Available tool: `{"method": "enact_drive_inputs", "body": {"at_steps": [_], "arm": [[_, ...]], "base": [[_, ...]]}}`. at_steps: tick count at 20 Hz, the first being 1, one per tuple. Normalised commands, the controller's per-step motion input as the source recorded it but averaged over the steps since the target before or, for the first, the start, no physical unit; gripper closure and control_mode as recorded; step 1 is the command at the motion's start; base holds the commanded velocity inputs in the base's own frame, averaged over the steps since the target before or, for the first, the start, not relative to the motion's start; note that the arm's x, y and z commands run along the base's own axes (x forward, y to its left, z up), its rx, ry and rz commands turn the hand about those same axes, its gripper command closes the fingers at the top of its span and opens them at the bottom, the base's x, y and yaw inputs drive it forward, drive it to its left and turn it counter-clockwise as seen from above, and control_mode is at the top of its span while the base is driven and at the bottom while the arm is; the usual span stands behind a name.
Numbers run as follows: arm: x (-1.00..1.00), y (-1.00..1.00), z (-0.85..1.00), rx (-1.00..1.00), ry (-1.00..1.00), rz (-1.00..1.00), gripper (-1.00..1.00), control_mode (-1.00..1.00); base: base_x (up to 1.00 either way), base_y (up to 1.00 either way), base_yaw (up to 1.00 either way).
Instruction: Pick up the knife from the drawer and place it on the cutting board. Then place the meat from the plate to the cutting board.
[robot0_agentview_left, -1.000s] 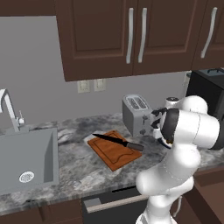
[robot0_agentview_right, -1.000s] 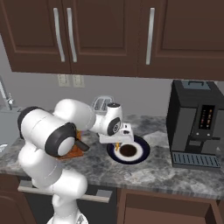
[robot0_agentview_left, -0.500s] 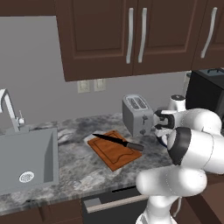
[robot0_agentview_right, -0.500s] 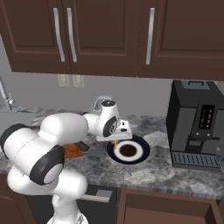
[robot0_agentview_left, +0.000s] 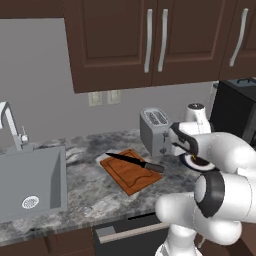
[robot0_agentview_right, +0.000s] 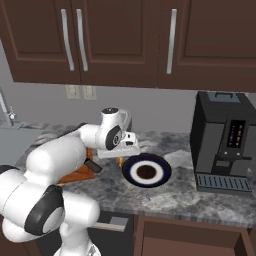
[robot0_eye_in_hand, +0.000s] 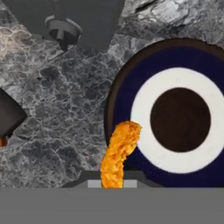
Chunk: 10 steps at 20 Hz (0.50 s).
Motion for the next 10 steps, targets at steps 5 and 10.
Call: {"method": "enact_drive_inputs", "body": {"at_steps": [5,10], "arm": [[-0.24,0.53,0.28,0.0,0.09,0.07,1.0,-1.0],[-0.41,0.47,0.16,0.0,0.02,0.16,1.0,-1.0]], "base": [[0.0,0.0,0.0],[0.0,0.0,0.0]]}}
